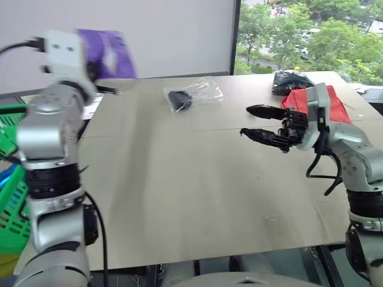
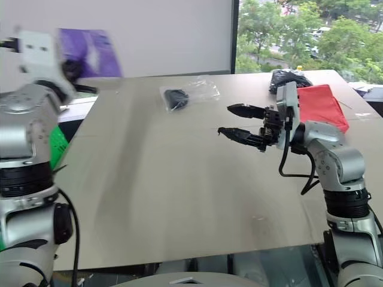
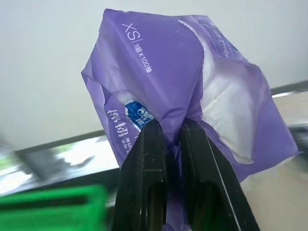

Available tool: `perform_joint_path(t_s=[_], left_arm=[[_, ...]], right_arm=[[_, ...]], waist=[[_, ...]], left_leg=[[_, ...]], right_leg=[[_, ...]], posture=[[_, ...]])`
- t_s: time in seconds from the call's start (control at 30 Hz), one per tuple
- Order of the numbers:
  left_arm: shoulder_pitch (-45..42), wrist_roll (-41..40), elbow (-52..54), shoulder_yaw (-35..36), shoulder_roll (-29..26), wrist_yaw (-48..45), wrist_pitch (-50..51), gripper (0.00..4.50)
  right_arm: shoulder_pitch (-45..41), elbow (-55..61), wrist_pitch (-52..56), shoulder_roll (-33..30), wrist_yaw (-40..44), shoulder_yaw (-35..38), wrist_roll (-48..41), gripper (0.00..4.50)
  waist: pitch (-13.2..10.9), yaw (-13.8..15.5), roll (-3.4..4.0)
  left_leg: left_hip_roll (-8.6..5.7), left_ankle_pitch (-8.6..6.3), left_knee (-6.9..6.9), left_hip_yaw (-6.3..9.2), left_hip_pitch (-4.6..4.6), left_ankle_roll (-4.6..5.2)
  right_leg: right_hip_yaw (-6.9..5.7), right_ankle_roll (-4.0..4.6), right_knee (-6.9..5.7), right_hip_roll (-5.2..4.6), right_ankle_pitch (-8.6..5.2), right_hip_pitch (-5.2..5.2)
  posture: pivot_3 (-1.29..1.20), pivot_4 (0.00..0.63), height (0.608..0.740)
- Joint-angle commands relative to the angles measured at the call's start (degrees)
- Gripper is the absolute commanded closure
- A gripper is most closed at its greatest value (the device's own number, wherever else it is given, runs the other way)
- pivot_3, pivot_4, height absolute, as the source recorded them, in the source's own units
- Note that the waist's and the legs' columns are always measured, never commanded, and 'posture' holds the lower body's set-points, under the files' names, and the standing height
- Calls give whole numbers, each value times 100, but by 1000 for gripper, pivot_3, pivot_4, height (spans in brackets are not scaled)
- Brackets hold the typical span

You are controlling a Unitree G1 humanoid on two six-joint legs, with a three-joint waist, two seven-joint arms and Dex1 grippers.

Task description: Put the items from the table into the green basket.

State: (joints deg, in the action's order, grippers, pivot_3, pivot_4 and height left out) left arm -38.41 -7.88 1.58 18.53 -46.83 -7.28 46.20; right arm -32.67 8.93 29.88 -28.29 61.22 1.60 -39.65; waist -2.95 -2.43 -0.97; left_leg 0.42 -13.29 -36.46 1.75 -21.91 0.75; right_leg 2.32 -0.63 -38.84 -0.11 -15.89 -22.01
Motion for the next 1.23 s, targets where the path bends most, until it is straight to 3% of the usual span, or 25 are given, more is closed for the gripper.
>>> perform_joint_path(t_s=[0.03, 0.3, 0.4, 0.43, 0.5, 0.53, 0.67, 0.7, 0.8, 0.93, 1.1, 1.23], left_arm=[[349, 303, -179, 682, -425, 115, -245, 4457], [1406, 663, -282, 1294, -778, 172, -635, 4457], [1537, 698, -258, 1459, -686, 275, -727, 3261], [1583, 747, -256, 1479, -684, 318, -760, 2676], [1564, 749, -265, 1563, -622, 432, -800, 2153], [1500, 699, -259, 1620, -567, 470, -872, 1632], [1331, 497, -63, 1645, -298, 431, -1188, 1632], [1441, 188, 227, 1536, -1, 147, -1221, 1632], [2248, -583, 1346, 911, 832, -745, -1250, 1632], [3748, -860, 2367, -144, 1535, -1537, -1742, 1632], [4670, -722, 2492, -973, 1957, -1811, -2206, 1632], [4940, -696, 2288, -1132, 2113, -1910, -2517, 1632]], right_arm=[[-311, 4, -40, 194, 52, -144, -63, 1043], [-656, -427, -404, 633, 250, -484, 228, 1043], [-646, -472, -487, 683, 298, -536, 292, 1043], [-638, -470, -496, 693, 302, -543, 302, 1043], [-627, -472, -510, 702, 306, -547, 318, 1043], [-619, -482, -518, 697, 308, -542, 329, 1043], [-547, -545, -584, 640, 312, -509, 425, 1043], [-446, -601, -629, 601, 295, -481, 486, 1043], [-72, -900, -874, 401, 186, -453, 865, 1043], [563, -1261, -1415, -29, 167, -576, 1555, 1043], [1256, -1528, -1851, -181, 73, -485, 1855, 1043], [1594, -1840, -2187, -180, -5, -435, 2043, 1043]], waist=[[1, 92, -4], [18, 385, -36], [24, 457, -45], [25, 469, -45], [25, 476, -45], [26, 477, -46], [26, 480, -46], [28, 476, -46], [67, 478, -45], [91, 426, -49], [101, 335, -23], [95, 315, -1]], left_leg=[[-1, 0, 0, 0, -13, 0], [-6, 1, -1, 14, -39, -3], [-7, 2, -2, 17, -55, -5], [-8, 3, -3, 17, -66, -7], [-8, 3, -3, 16, -73, -7], [-8, 3, -2, 18, -76, -8], [-8, 2, -1, 21, -86, -8], [-8, 2, -1, 21, -86, -8], [-14, 2, 1, 12, -86, -8], [-22, -1, 3, -23, -89, 0], [-11, 0, 10, -28, -82, 1], [12, 2, -3, -30, -43, 4]], right_leg=[[-1, 1, -2, -5, 1, -14], [-35, 7, -5, -35, 5, -35], [-43, 13, -7, -45, 9, -50], [-43, 15, -8, -46, 11, -61], [-42, 16, -8, -48, 12, -70], [-44, 17, -8, -48, 12, -71], [-49, 18, -7, -51, 13, -78], [-49, 18, -8, -51, 13, -78], [-51, 18, -5, -67, 13, -76], [-53, 16, -2, -92, 14, -85], [-52, 20, -11, -77, 13, -95], [-46, 34, -16, -34, 19, -58]], posture=[[48, 0, 740], [93, 0, 740], [93, 0, 740], [95, 0, 740], [92, 0, 740], [92, 0, 740], [82, 0, 740], [71, 0, 740], [67, 0, 740], [49, 0, 740], [29, 0, 740], [19, 0, 740]])
